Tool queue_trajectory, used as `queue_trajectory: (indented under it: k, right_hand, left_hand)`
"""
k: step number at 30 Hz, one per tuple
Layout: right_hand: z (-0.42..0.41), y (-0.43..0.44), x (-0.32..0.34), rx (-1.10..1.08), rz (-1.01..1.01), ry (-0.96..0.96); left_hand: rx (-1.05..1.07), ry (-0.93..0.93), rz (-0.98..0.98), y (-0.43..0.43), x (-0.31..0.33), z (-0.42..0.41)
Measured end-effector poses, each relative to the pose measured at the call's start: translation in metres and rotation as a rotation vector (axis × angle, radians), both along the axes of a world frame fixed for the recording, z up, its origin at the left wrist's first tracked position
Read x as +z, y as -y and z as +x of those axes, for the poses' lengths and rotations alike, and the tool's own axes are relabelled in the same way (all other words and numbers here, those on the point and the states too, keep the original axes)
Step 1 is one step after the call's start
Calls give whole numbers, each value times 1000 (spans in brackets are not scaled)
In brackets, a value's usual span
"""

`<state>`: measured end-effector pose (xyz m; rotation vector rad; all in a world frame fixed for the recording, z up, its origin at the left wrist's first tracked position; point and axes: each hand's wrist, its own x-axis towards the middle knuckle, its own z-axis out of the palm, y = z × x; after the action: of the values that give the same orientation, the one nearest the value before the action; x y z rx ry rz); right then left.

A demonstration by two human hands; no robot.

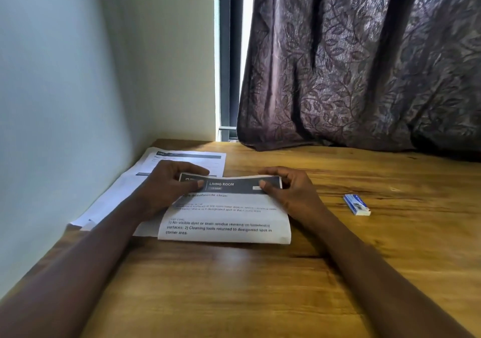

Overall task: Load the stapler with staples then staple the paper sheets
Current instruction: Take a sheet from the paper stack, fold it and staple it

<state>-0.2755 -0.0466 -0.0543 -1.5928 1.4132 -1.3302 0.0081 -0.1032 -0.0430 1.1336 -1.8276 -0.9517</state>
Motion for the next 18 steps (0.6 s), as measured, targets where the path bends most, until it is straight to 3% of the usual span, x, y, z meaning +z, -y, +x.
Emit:
queue_trajectory:
  k: [5, 9, 15, 18]
  right_hand:
    - [3, -11, 0, -172, 4, -258]
    - [9, -30, -1, -250, -35, -469]
    - [11, -37, -5, -232, -33, -547]
    - [13, -38, -6, -218, -75, -462]
  left_hand:
    - [251, 280, -295, 3, -6, -4]
    - [242, 322, -336, 2, -6, -6]
    - [187, 289, -314, 6, -8, -1]
    - [125, 225, -316, 4, -6, 0]
